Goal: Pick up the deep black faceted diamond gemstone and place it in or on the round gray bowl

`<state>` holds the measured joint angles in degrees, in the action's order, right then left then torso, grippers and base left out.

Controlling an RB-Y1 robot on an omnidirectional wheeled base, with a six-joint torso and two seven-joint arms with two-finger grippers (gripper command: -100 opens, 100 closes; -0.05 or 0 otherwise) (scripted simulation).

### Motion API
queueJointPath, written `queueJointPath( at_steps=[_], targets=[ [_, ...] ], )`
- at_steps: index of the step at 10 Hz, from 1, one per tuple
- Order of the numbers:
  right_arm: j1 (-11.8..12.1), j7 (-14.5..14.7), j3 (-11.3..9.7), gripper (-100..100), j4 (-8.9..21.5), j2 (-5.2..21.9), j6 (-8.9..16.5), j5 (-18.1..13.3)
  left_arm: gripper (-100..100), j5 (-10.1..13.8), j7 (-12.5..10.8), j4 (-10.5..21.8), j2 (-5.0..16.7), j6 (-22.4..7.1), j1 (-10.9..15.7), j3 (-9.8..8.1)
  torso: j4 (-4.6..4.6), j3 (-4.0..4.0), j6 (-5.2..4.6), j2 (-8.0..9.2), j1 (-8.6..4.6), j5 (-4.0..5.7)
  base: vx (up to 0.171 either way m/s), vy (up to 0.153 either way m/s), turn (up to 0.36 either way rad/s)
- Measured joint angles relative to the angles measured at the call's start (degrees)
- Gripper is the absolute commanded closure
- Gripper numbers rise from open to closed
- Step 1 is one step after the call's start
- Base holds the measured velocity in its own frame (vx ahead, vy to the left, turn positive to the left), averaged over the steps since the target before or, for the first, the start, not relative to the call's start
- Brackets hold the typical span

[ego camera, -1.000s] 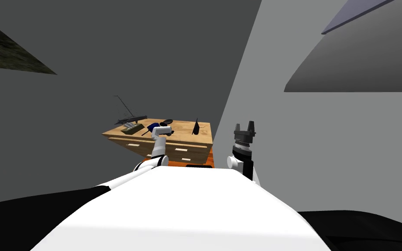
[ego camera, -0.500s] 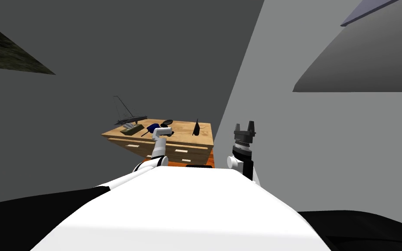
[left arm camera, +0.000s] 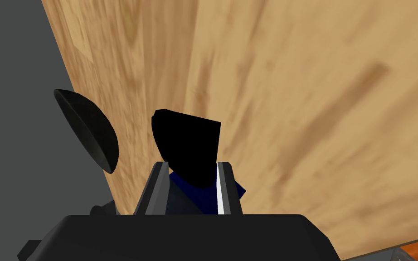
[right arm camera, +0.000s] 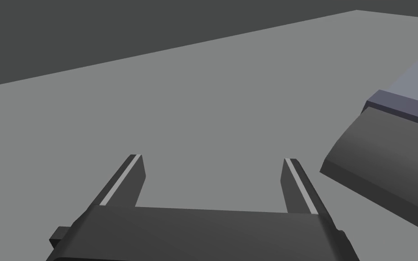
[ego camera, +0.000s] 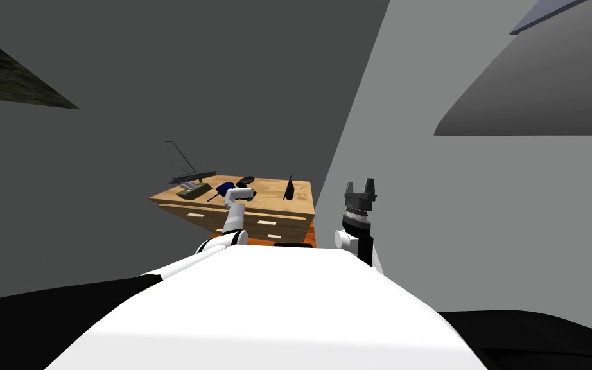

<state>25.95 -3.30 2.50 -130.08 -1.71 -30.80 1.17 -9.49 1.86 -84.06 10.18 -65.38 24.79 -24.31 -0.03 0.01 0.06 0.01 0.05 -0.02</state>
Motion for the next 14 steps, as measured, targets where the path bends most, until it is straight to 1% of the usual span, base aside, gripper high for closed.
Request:
queueJointPath(
  at_steps=[1, 3, 4, 5, 6, 7, 8, 10, 12, 13, 14],
  targets=[
    [0.0, 0.0, 0.0, 0, 0.0, 0.0, 0.0, 0.0, 100, 0.0, 0.0, 0.0, 0.0, 0.0, 0.0, 0.0, 0.0, 0.0, 0.0, 0.0, 0.0, 0.0, -0.049, -0.013, -0.024],
    [0.0, 0.0, 0.0, 0, 0.0, 0.0, 0.0, 0.0, 100, -0.1, 0.3, -1.3, 0.1, -1.7, 0.6, -0.25, 0.04, -0.14, 0.0, 0.25, -0.12, 0.03, -0.047, -0.02, -0.01],
    [0.0, 0.0, 0.0, 0, 0.0, 0.0, 0.0, 0.0, 0, -0.1, 0.3, -1.3, 0.0, -1.9, 0.6, -0.25, 0.03, -0.1, 0.01, 0.17, -0.08, 0.02, -0.005, -0.003, 0.001],
    [0.0, 0.0, 0.0, 0, 0.0, 0.0, 0.0, 0.0, 100, -0.1, 0.3, -1.3, 0.0, -1.9, 0.6, -0.25, 0.02, -0.05, 0.01, 0.08, -0.04, 0.01, -0.009, 0.132, -0.211],
    [0.0, 0.0, 0.0, 0, 0.0, 0.0, 0.0, 0.0, 100, 0.4, 0.3, -0.9, 1.2, -1.8, 0.2, -0.35, 0.04, -0.04, -0.01, 0.05, 0.45, -0.04, -0.061, 0.233, -0.268],
    [0.0, 0.0, 0.0, 0, 0.0, 0.0, 0.0, 0.0, 100, 0.4, -0.1, -0.9, 2.0, -1.8, 0.2, -0.16, 0.04, -0.1, 0.02, 0.18, 0.83, -0.14, -0.08, 0.219, -0.263],
    [0.0, 0.0, 0.0, 0, 0.0, 0.0, 0.0, 0.0, 100, 0.4, -0.5, -0.3, 2.9, -1.5, 0.2, 0.0, 0.03, -0.12, 0.08, 0.22, 0.94, -0.18, -0.072, 0.2, -0.22],
    [0.0, 0.0, 0.0, 0, 0.0, 0.0, 0.0, 0.0, 100, 1.1, -0.9, -0.3, 4.9, -1.5, -0.6, 0.08, 0.0, -0.05, 0.24, 0.12, 1.11, -0.19, -0.058, 0.205, -0.234],
    [0.0, 0.0, 0.0, 0, 0.0, 0.0, 0.0, 0.0, 100, 1.3, -1.7, 0.4, 7.2, -1.6, -0.7, 0.38, -0.01, -0.05, 0.25, 0.13, 1.34, -0.22, -0.089, 0.228, -0.289],
    [0.0, 0.0, 0.0, 0, 0.0, 0.0, 0.0, 0.0, 100, 1.6, -2.1, 0.7, 8.3, -1.2, -1.2, 0.51, -0.03, -0.02, 0.33, 0.09, 1.44, -0.24, -0.072, 0.272, -0.258],
    [0.0, 0.0, 0.0, 0, 0.0, 0.0, 0.0, 0.0, 100, 1.9, -2.5, 0.1, 9.2, -1.4, -2.0, 0.69, -0.03, 0.0, 0.39, 0.03, 1.68, -0.26, -0.093, 0.24, -0.28]
  ],
)
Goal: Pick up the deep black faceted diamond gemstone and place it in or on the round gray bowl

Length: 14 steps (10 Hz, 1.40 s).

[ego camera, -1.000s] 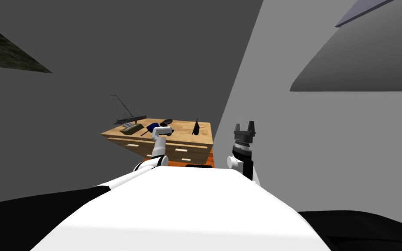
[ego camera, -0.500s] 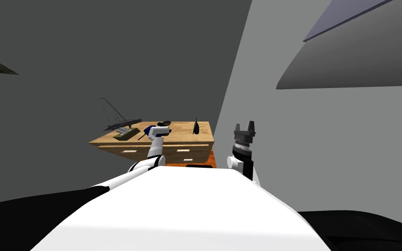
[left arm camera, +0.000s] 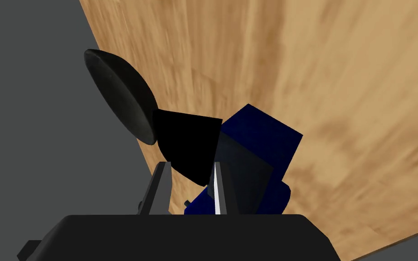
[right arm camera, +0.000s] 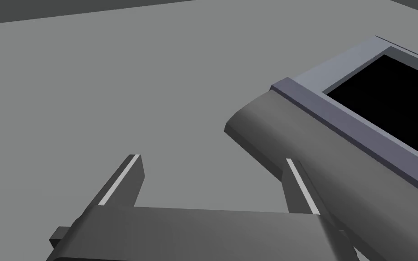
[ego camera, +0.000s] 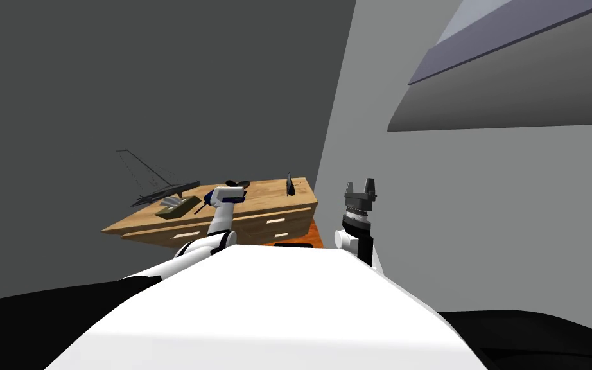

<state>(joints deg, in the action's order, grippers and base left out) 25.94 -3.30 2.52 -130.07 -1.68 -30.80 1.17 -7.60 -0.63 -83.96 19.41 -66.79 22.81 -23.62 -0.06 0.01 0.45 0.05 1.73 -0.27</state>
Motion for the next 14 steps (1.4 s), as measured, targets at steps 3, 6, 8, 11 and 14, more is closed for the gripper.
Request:
queueJointPath(
  at_steps=[3, 6, 8, 11, 14],
  targets=[
    [0.0, 0.0, 0.0, 0, 0.0, 0.0, 0.0, 0.0, 100, 0.5, -1.2, 0.6, 3.7, -0.2, -0.5, 0.5, -0.03, 0.0, 0.08, 0.03, -0.05, 0.0, -0.118, 0.196, -0.264],
    [0.0, 0.0, 0.0, 0, 0.0, 0.0, 0.0, 0.0, 100, 1.4, -1.5, 2.1, 7.3, 0.7, -1.5, 0.45, -0.06, 0.03, 0.13, -0.02, 0.28, -0.07, -0.117, 0.246, -0.281],
    [0.0, 0.0, 0.0, 0, 0.0, 0.0, 0.0, 0.0, 100, 1.3, -1.5, 3.7, 9.5, 1.0, -1.2, 0.43, -0.1, 0.18, 0.0, -0.28, 0.28, -0.07, -0.086, 0.224, -0.354],
    [0.0, 0.0, 0.0, 0, 0.0, 0.0, 0.0, 0.0, 100, 1.1, -0.6, 7.1, 12.4, 2.3, -0.2, 0.1, -0.11, 0.16, 0.05, -0.21, -0.06, -0.01, -0.132, 0.154, -0.279],
    [0.0, 0.0, 0.0, 0, 0.0, 0.0, 0.0, 0.0, 100, 0.4, 1.0, 10.8, 14.7, 3.4, 1.4, -0.45, -0.14, 0.26, 0.02, -0.42, -0.15, 0.05, -0.091, 0.139, -0.264]
  ],
)
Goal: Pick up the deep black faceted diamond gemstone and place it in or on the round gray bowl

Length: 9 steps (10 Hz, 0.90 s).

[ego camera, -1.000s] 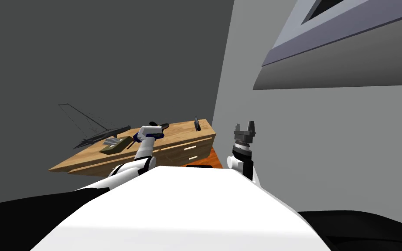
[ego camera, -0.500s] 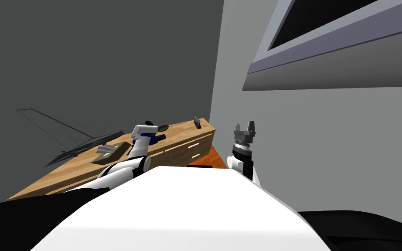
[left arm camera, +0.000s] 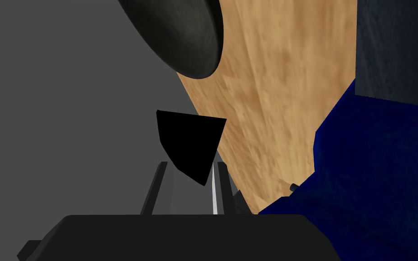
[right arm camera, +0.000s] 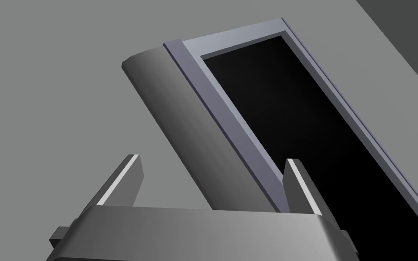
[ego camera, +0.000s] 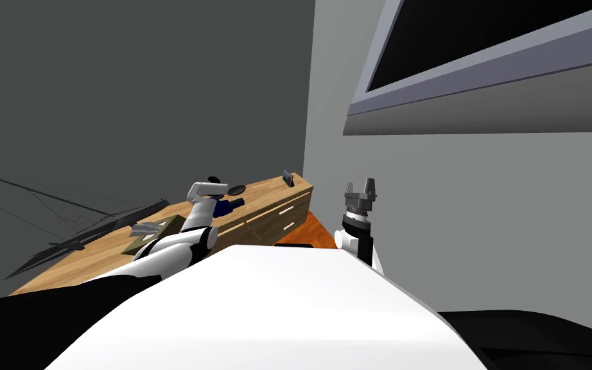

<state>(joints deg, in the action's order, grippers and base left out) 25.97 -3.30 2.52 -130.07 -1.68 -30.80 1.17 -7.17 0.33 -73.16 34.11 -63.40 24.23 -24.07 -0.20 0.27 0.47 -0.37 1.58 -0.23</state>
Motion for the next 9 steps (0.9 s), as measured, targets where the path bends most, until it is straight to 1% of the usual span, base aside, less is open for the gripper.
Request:
queueJointPath(
  at_steps=[2, 5, 9],
  targets=[
    [0.0, 0.0, 0.0, 0, 0.0, 0.0, 0.0, 0.0, 100, -0.7, 1.4, 2.4, 1.0, 0.8, 1.1, -0.55, -0.04, 0.1, -0.04, -0.16, 0.02, -0.01, -0.072, 0.132, -0.226],
    [0.0, 0.0, 0.0, 0, 0.0, 0.0, 0.0, 0.0, 100, -2.2, 3.8, 6.8, 2.0, 2.1, 3.8, -1.3, -0.09, 0.22, -0.11, -0.37, -0.25, 0.05, -0.04, 0.084, -0.23],
    [0.0, 0.0, 0.0, 0, 0.0, 0.0, 0.0, 0.0, 100, -4.2, 7.6, 12.6, 2.7, 3.9, 7.5, -2.55, -0.1, 0.26, -0.13, -0.43, -0.3, 0.05, -0.038, 0.077, -0.184]
  ],
)
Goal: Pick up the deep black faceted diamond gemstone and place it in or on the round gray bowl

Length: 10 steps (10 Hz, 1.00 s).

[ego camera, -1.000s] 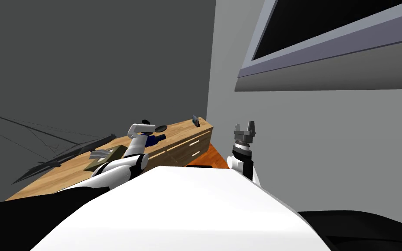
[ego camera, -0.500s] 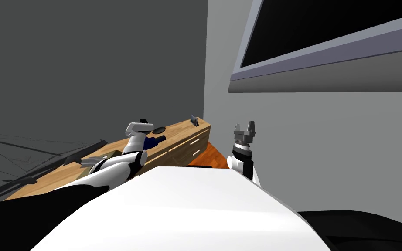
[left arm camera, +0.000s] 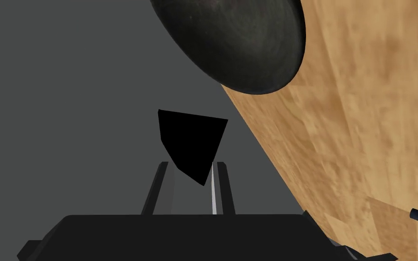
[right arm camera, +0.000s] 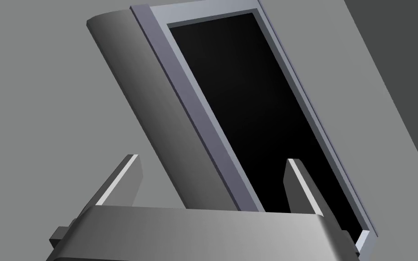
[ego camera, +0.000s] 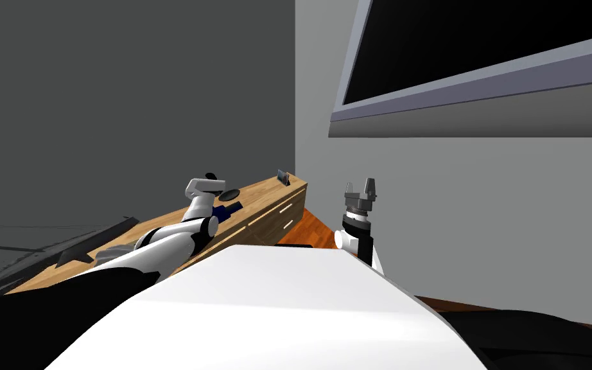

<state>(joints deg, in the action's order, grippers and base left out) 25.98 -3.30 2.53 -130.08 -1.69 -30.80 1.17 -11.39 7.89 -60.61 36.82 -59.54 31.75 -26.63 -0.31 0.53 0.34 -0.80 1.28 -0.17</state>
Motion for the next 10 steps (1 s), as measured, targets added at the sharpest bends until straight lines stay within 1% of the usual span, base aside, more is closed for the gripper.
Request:
queueJointPath(
  at_steps=[5, 6, 7, 10],
  targets=[
    [0.0, 0.0, 0.0, 0, 0.0, 0.0, 0.0, 0.0, 100, -2.1, 3.9, 5.8, 0.6, 1.7, 4.1, -1.25, 0.0, 0.02, 0.01, -0.04, -0.13, 0.04, -0.033, 0.056, -0.167],
    [0.0, 0.0, 0.0, 0, 0.0, 0.0, 0.0, 0.0, 100, -2.6, 4.6, 7.2, 0.8, 2.2, 5.0, -1.5, 0.01, -0.01, 0.0, 0.01, -0.12, 0.03, -0.023, 0.029, -0.057],
    [0.0, 0.0, 0.0, 0, 0.0, 0.0, 0.0, 0.0, -100, -2.6, 4.7, 7.4, 0.7, 2.3, 5.1, -1.5, 0.0, 0.0, 0.13, -0.01, -0.19, 0.05, 0.0, 0.0, 0.0],
    [0.0, 0.0, 0.0, 0, 0.0, 0.0, 0.0, 0.0, -100, -2.6, 4.7, 7.3, 0.7, 2.3, 5.1, -1.5, -0.01, 0.03, 0.13, -0.07, -0.29, 0.07, 0.0, 0.0, 0.0]
  ],
)
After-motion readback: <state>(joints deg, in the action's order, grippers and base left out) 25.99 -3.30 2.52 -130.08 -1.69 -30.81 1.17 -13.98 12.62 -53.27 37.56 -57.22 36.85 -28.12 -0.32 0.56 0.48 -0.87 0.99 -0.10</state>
